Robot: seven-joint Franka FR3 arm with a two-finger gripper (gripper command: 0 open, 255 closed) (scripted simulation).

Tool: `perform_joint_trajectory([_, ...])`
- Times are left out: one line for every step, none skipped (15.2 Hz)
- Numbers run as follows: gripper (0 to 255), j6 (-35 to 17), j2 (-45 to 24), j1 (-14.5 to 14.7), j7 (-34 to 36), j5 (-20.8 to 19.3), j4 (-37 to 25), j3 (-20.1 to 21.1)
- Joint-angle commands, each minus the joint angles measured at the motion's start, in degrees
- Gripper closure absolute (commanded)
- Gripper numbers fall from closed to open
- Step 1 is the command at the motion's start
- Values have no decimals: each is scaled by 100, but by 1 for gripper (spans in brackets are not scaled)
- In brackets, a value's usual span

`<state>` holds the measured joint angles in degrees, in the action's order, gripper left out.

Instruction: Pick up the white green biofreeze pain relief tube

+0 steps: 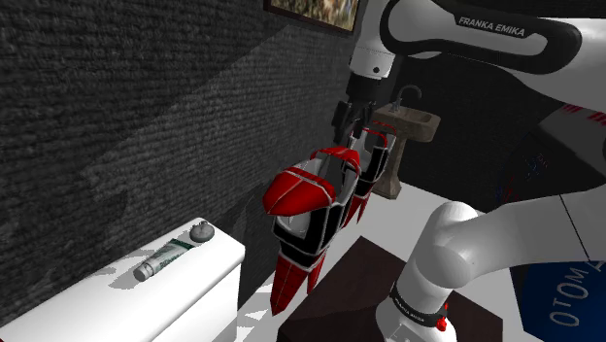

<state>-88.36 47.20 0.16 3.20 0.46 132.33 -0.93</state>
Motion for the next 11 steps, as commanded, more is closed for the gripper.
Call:
perform_joint_trajectory([0,0,0,0,0,0,0,0])
perform_joint_trajectory([0,-81,-28,-5,230,87,79,142])
perform_joint_trajectory([0,-164,-66,-10,458,175,148,286])
perform_joint_trajectory([0,-251,-115,-15,685,263,208,429])
perform_joint_trajectory([0,-340,-175,-17,912,349,260,572])
perform_joint_trajectory([0,-432,-246,-18,1140,433,301,714])
perform_joint_trajectory([0,-526,-328,-21,1365,516,334,856])
perform_joint_trajectory([0,-623,-421,-25,1590,597,357,998])
perform_joint_trajectory([0,-722,-525,-30,1815,673,371,1140])
perform_joint_trajectory([0,-824,-639,-36,2039,746,375,1281])
perform_joint_trajectory([0,-926,-763,-45,2262,814,370,1421])
